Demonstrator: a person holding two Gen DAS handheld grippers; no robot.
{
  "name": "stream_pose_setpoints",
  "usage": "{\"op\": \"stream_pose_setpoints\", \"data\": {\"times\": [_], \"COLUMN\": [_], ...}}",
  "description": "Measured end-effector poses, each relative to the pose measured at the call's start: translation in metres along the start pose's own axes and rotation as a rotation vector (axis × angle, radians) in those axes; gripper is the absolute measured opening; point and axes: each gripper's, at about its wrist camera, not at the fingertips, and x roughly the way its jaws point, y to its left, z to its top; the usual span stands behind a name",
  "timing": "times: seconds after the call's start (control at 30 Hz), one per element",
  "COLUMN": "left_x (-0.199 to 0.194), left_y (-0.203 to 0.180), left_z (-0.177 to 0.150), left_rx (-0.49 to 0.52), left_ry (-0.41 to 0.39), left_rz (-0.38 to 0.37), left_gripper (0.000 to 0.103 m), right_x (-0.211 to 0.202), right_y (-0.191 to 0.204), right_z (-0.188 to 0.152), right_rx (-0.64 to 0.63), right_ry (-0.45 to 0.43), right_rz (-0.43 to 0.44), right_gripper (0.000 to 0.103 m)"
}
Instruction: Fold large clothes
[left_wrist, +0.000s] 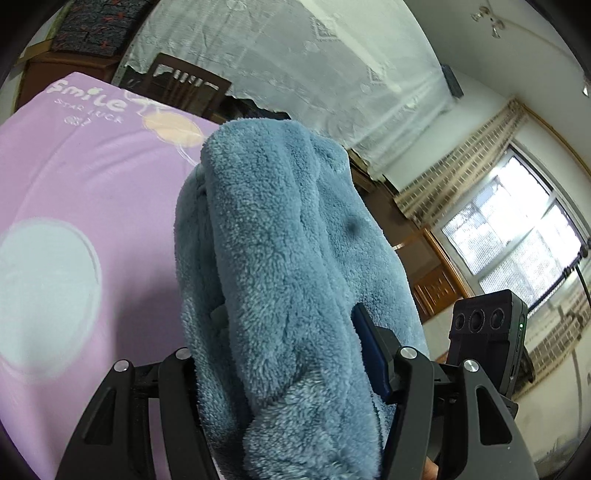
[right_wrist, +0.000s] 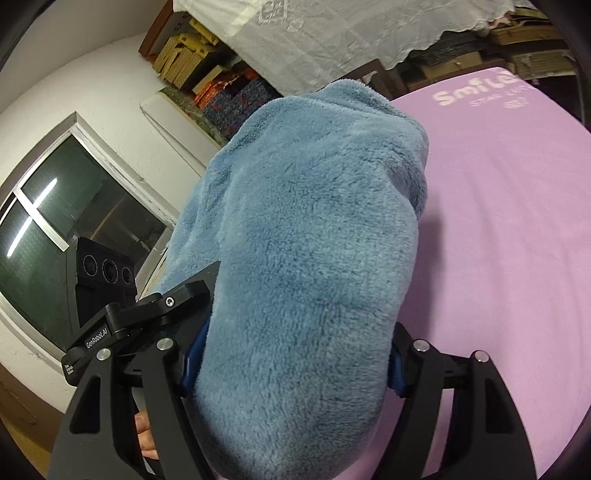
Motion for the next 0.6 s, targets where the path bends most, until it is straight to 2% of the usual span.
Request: {"op": "stream_pose_setpoints", "data": {"times": [0.17, 0.27, 0.4, 0.6], "left_x": [0.008, 0.019, 0.032, 0.036], "left_y": [-0.009, -0.007, 0.002, -0.003], "left_z": [-0.038, -0.062, -0.079, -0.082], "left_rx": [-0.01, -0.018, -0.02, 0.033], "left_ry": [0.054, 0.104, 0.149, 0.137], "left_rz": [0.013, 0.052, 0.094, 0.165], "left_gripper": [0.062, 0.062, 0.065, 0.072], "right_x": [-0.042, -0.052, -0.047, -0.038], "right_y": [-0.02, -0.035, -0.054, -0.071], "right_z": [-0.038, -0.06, -0.084, -0.103], "right_rx": [0.025, 0.062, 0.126, 0.155], "right_ry": [-0.003, 0.014, 0.058, 0.074], "right_rz": [-0.014, -0.017, -0.018, -0.032], "right_gripper": [0.072, 0.072, 0.072, 0.079]}}
